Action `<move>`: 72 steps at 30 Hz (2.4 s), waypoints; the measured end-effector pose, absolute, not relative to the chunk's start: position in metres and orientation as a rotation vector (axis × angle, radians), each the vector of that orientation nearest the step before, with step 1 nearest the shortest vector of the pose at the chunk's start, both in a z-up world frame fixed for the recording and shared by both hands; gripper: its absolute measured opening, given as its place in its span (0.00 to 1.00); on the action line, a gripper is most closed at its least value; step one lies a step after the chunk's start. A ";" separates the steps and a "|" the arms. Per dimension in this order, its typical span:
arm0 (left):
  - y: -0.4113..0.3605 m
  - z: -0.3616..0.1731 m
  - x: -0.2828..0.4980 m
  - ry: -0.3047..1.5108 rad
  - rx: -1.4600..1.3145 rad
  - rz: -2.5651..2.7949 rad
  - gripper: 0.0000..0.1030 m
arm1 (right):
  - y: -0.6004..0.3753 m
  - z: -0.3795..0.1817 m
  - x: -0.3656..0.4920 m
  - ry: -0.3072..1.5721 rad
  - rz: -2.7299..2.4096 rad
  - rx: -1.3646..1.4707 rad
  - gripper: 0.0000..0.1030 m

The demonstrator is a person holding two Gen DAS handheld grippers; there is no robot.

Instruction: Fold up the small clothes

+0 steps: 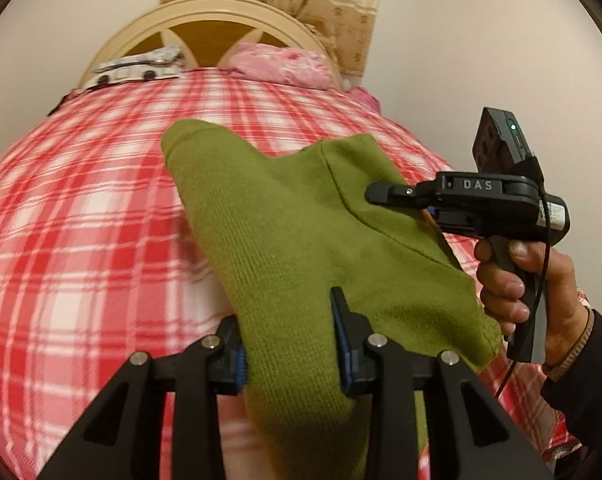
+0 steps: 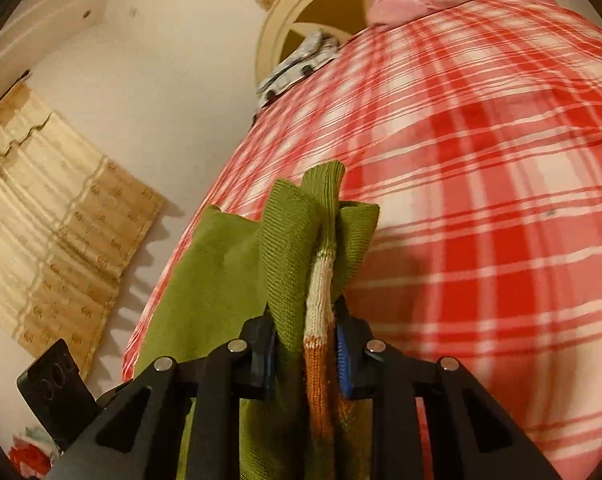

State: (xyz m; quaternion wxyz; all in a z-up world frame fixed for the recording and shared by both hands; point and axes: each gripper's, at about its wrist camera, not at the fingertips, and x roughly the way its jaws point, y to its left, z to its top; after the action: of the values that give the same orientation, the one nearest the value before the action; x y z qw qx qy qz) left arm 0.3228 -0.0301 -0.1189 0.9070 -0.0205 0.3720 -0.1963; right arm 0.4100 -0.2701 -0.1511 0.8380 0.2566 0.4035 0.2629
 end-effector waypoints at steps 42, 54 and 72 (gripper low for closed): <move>0.147 -0.127 0.218 0.731 -0.134 -0.094 0.34 | -0.013 -0.164 0.374 0.982 0.817 0.415 0.23; 0.182 -0.147 0.198 0.757 -0.158 -0.036 0.34 | 0.041 -0.178 0.369 1.038 0.888 0.363 0.23; 0.187 -0.158 0.184 0.797 -0.142 0.021 0.51 | 0.053 -0.192 0.368 1.030 0.775 0.216 0.32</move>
State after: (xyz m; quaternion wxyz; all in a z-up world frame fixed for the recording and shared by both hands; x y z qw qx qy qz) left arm 0.1842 0.1873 -0.1580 0.9192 -0.0692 0.3875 0.0101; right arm 0.3681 0.0532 -0.1918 0.7939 0.1005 0.4791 0.3606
